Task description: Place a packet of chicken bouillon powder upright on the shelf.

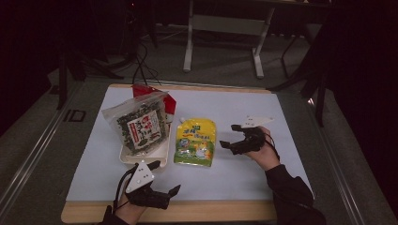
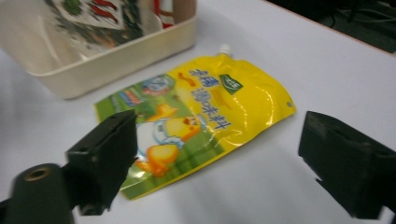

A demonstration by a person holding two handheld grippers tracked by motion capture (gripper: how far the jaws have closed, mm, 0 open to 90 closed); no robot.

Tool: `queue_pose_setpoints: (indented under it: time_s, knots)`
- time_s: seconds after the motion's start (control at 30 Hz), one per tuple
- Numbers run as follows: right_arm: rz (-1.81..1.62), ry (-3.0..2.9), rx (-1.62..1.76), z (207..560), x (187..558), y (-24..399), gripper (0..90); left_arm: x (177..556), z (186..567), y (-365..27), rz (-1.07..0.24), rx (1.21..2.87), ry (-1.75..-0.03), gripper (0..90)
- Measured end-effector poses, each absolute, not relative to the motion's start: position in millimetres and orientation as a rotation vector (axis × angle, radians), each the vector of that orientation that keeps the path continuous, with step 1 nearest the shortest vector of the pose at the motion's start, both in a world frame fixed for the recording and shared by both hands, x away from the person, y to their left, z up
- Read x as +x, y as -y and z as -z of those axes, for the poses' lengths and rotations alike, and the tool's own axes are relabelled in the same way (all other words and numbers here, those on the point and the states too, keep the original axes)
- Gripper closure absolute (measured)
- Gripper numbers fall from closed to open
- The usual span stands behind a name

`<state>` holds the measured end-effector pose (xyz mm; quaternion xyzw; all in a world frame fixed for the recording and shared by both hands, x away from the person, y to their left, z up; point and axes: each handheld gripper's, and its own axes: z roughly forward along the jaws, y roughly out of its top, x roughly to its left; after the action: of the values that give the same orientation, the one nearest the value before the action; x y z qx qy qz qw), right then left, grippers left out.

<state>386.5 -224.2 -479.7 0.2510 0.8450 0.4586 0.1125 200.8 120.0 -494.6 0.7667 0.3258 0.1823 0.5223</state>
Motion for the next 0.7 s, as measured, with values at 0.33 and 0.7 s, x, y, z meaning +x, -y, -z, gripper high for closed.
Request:
queue_pose_setpoints:
  time_s: [0.33, 0.7]
  knots:
    - [-1.243, -2.503, 0.785, 498, 416, 199, 21.1, 200, 498, -119, -0.418, 1.833, -0.779, 1.3]
    - [-1.234, -2.515, 0.851, 514, 448, 182, 16.1, 200, 500, -119, -0.405, 1.834, -0.783, 1.3]
